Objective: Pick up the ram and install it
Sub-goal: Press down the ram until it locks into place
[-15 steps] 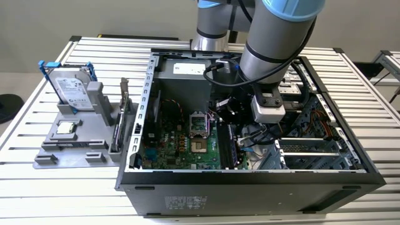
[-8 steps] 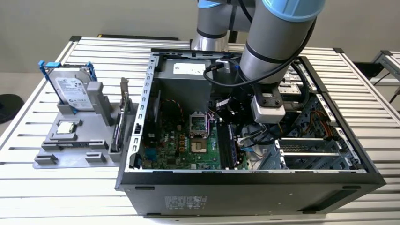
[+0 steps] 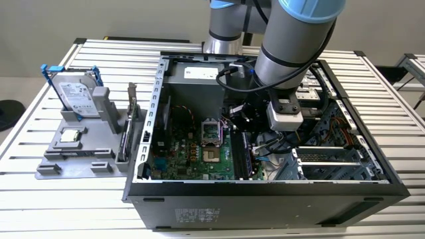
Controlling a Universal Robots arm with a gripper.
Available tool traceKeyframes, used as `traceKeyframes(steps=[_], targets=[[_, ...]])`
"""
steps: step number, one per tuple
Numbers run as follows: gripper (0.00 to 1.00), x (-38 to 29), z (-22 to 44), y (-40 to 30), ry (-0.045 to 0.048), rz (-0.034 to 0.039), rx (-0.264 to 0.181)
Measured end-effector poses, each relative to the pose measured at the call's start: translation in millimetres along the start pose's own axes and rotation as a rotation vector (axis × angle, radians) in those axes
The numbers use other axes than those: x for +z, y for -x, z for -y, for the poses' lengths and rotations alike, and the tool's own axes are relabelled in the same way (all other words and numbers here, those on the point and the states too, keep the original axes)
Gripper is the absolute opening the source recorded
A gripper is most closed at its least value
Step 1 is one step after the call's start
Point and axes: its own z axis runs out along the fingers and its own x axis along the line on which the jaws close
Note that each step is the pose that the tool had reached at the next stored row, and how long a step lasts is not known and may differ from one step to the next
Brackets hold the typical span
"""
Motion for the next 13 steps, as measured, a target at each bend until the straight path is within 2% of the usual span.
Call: traceKeyframes(steps=[4, 13], targets=[[0.0, 0.0, 0.0, 0.0, 0.0003, 0.0003, -0.015], [0.0, 0.0, 0.0, 0.0, 0.0015, 0.0018, -0.084]])
